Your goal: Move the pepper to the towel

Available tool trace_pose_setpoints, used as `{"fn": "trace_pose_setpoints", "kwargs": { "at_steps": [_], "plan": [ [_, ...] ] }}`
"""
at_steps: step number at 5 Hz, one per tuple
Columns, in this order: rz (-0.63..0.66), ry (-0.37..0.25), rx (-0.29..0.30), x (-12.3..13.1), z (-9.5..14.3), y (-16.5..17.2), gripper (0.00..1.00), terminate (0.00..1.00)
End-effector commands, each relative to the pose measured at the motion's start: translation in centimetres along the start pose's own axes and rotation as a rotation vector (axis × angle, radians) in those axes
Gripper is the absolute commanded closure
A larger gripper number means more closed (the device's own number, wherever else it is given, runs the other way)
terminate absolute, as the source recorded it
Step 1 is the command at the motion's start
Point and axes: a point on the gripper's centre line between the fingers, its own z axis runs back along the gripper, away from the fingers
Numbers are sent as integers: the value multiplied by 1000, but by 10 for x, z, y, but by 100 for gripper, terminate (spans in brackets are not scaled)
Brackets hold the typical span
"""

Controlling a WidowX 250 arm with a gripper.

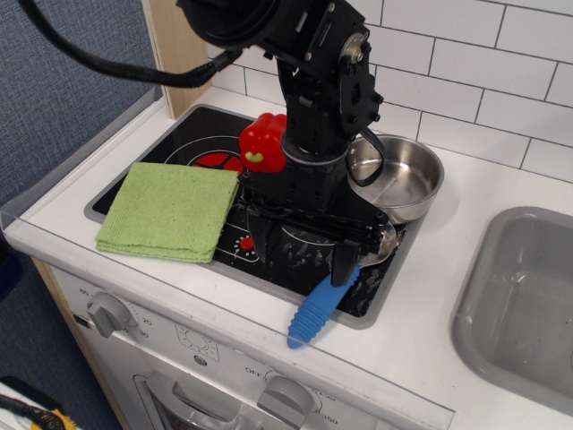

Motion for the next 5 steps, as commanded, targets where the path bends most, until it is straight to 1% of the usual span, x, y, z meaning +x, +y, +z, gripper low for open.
{"fn": "trace_pose_setpoints", "kwargs": {
  "at_steps": [1,2,3,4,5],
  "plan": [
    [0,0,0,0,0,0,0,0],
    [57,-31,-6,16,7,19,0,0],
    [18,-30,-19,26,6,14,0,0],
    [-17,-35,-1,42,9,9,0,0],
    [68,-60,26,70,17,34,0,0]
  ]
}}
